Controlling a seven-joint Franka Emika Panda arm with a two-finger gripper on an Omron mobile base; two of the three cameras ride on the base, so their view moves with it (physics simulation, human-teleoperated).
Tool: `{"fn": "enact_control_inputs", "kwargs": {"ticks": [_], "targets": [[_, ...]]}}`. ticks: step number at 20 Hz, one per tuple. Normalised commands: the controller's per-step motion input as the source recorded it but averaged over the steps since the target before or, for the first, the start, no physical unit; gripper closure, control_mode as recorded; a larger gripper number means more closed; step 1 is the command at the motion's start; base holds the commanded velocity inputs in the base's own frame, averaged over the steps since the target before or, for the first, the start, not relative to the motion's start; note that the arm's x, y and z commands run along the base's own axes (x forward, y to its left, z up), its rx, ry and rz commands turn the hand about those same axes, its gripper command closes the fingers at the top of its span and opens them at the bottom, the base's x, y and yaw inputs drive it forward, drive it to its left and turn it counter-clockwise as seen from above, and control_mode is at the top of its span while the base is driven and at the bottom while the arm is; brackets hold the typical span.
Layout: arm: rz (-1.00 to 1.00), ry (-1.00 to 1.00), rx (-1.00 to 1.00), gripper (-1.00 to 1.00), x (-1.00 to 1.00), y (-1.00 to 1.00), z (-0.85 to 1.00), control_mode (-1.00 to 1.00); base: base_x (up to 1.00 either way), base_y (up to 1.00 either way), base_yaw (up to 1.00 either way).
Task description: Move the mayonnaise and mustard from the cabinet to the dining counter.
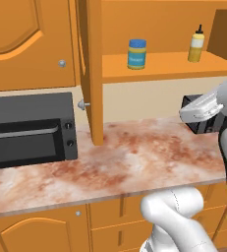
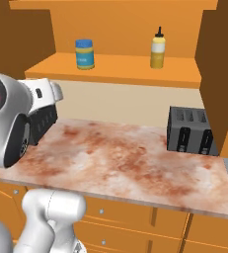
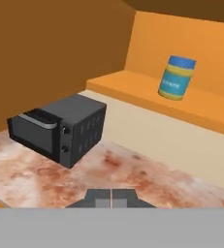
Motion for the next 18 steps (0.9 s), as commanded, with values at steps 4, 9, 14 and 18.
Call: {"fn": "enact_control_inputs", "kwargs": {"ticks": [4, 9, 14, 18], "targets": [[-0.08, 0.11, -0.08, 1.00, 0.27, 0.00, 0.00, -1.00, 0.00, 0.00, 0.00], [-0.06, 0.17, -0.06, 1.00, 0.19, 0.00, 0.02, -1.00, 0.00, 0.00, 0.00], [-0.10, 0.09, -0.02, 1.00, 0.18, 0.00, 0.00, -1.00, 0.00, 0.00, 0.00], [-0.14, 0.00, 0.00, -1.00, 0.14, 0.00, 0.00, -1.00, 0.00, 0.00, 0.00]]}}
